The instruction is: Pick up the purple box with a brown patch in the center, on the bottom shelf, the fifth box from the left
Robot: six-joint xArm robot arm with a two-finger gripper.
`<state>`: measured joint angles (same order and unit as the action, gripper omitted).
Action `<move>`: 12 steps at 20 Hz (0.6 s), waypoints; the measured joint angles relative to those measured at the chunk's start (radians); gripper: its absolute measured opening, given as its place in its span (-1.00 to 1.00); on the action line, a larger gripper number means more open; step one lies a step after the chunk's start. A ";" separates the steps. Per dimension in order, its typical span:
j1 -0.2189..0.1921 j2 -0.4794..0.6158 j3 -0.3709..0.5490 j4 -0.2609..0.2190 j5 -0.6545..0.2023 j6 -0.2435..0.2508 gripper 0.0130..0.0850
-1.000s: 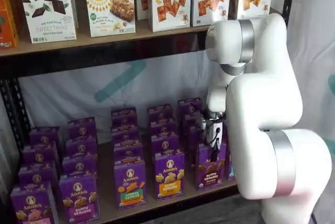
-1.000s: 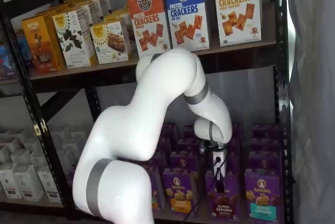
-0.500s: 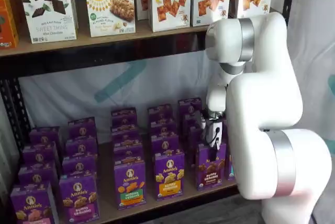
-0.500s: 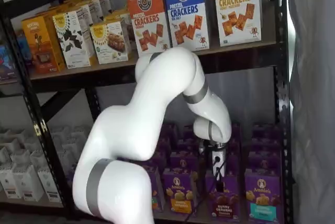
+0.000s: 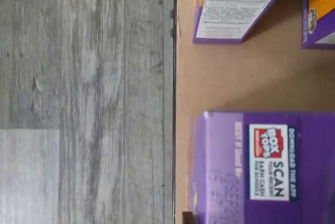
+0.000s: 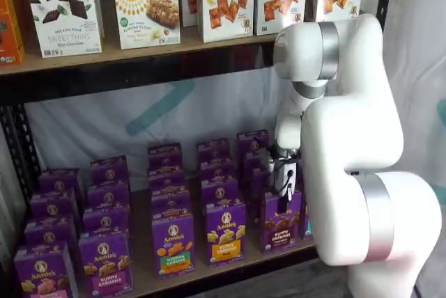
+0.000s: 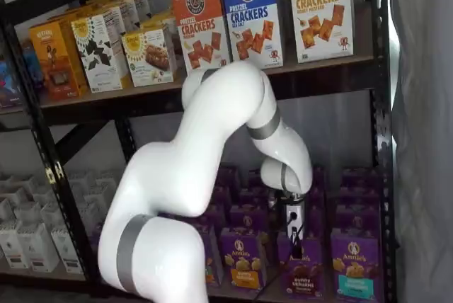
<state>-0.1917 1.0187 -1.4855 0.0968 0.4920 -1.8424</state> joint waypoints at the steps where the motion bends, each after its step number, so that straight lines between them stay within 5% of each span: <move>1: 0.000 -0.002 0.003 0.001 -0.002 -0.001 -0.44; 12: -0.005 -0.030 0.044 0.016 -0.008 -0.020 -0.44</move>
<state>-0.1969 0.9883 -1.4418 0.1131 0.4836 -1.8627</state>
